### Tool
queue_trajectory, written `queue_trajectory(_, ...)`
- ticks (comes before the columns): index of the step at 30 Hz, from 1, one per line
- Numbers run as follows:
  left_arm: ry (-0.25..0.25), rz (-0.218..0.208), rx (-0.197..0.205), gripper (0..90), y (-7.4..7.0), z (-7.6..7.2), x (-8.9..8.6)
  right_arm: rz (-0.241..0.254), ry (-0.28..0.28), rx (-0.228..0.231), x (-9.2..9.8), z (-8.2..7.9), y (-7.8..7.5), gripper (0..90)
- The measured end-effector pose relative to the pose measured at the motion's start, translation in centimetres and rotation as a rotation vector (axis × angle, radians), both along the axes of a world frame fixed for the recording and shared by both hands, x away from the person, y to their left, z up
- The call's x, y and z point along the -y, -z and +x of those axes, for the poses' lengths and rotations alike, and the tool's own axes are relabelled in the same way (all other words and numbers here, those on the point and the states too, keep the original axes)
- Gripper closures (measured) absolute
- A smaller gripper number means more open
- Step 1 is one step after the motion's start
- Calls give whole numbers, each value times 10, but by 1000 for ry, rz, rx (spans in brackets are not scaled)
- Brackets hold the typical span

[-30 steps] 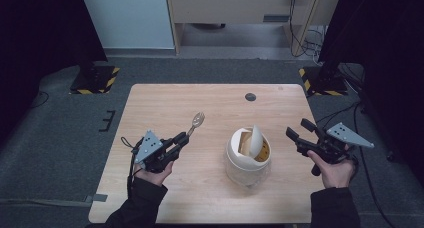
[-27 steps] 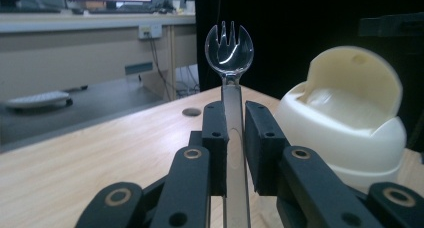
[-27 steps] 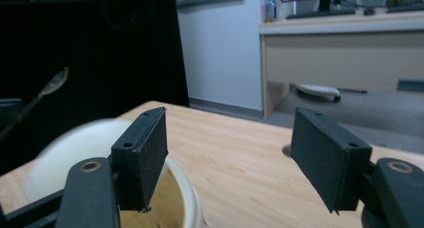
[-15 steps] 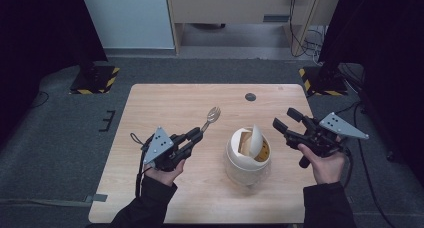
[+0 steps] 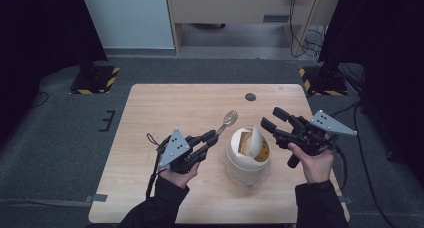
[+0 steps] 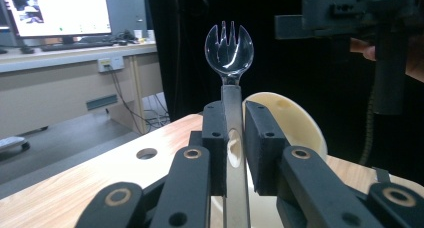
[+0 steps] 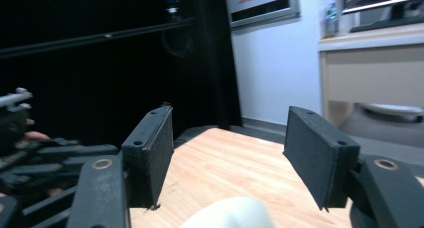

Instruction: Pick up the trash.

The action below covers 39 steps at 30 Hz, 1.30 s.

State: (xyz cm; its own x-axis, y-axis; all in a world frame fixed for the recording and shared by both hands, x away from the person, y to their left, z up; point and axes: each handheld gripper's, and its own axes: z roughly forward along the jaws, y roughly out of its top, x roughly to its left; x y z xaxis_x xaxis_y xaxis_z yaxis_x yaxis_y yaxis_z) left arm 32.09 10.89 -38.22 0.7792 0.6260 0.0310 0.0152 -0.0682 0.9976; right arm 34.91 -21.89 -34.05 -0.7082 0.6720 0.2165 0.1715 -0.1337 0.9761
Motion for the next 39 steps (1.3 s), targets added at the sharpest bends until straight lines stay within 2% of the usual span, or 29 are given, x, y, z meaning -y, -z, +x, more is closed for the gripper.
queue_trajectory(1,9,10,2,797,1,0,7,19,-20,-10,-2,-1,0,379)
queue_trajectory(3,15,12,1,796,1,0,10,32,-37,-17,-4,-2,0,389)
queue_trajectory(4,29,15,4,797,2,-1,18,34,-43,-20,-6,-3,0,396)
queue_trajectory(11,71,27,39,796,-2,-6,41,19,-95,-43,-14,-7,0,487)
queue_trajectory(15,72,28,52,796,-2,-8,45,12,-117,-63,-16,-7,1,552)
queue_trajectory(16,74,27,52,796,-2,-8,47,14,-139,-79,-17,-7,2,613)
queue_trajectory(18,75,29,51,796,-1,-8,48,16,-148,-87,-18,-7,2,627)
queue_trajectory(19,78,35,52,796,-1,-9,49,18,-158,-99,-19,-7,3,688)
queue_trajectory(21,77,34,53,796,0,-9,49,18,-164,-105,-20,-7,3,710)
queue_trajectory(23,71,40,53,796,1,-10,49,34,-182,-121,-21,-8,4,762)
queue_trajectory(24,70,39,48,804,1,-10,49,43,-189,-123,-22,-8,3,833)
queue_trajectory(26,72,32,43,804,2,-10,49,45,-197,-119,-22,-9,3,843)
queue_trajectory(27,75,28,39,804,2,-10,48,65,-212,-123,-23,-9,3,851)
queue_trajectory(28,86,3,22,804,2,-10,46,69,-217,-121,-23,-10,3,852)
queue_trajectory(29,86,1,17,831,1,-10,43,69,-213,-115,-22,-10,2,853)
queue_trajectory(33,55,-3,-16,771,1,-10,22,85,-192,-87,-15,-12,-2,855)
queue_trajectory(36,4,25,-36,736,6,-9,0,103,-176,-65,-9,-14,-6,855)
queue_trajectory(39,-47,60,-91,696,17,-6,-26,113,-164,-49,-2,-16,-10,856)
